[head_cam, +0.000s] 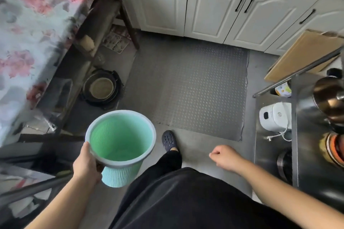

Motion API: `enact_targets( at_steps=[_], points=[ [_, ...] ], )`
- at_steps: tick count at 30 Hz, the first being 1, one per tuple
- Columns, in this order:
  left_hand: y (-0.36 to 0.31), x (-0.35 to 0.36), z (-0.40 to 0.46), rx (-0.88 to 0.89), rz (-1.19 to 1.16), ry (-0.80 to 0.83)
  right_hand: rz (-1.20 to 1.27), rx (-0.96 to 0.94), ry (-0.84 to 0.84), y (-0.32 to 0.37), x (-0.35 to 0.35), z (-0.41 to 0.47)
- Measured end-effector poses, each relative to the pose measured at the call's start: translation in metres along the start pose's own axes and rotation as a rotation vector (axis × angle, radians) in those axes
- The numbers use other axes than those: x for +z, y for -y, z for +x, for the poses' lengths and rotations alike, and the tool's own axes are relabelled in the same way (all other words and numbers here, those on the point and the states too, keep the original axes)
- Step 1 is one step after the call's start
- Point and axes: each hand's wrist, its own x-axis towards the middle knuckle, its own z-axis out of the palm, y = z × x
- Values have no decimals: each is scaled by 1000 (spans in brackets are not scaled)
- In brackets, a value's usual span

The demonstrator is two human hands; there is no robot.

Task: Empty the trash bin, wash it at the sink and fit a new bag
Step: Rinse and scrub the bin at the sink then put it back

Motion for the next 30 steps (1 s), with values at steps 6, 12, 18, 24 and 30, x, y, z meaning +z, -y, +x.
enact_targets(
  at_steps=[6, 12, 18, 24, 30],
  points=[
    [-64, 85, 10, -15, 89, -37, 152, 235, -9, -36, -64, 6],
    [-126, 170, 9, 10, 149, -20, 182, 331, -39, -49, -139, 25],
    [-167, 252, 12, 59, 191, -100, -15, 276, 11, -16, -224, 109],
    [-214, 314, -3, 130, 305, -312, -217, 153, 107, 58, -349, 210],
    [-248, 358, -5, 174, 344, -375, -322, 53, -21, 146, -461, 302]
  ],
)
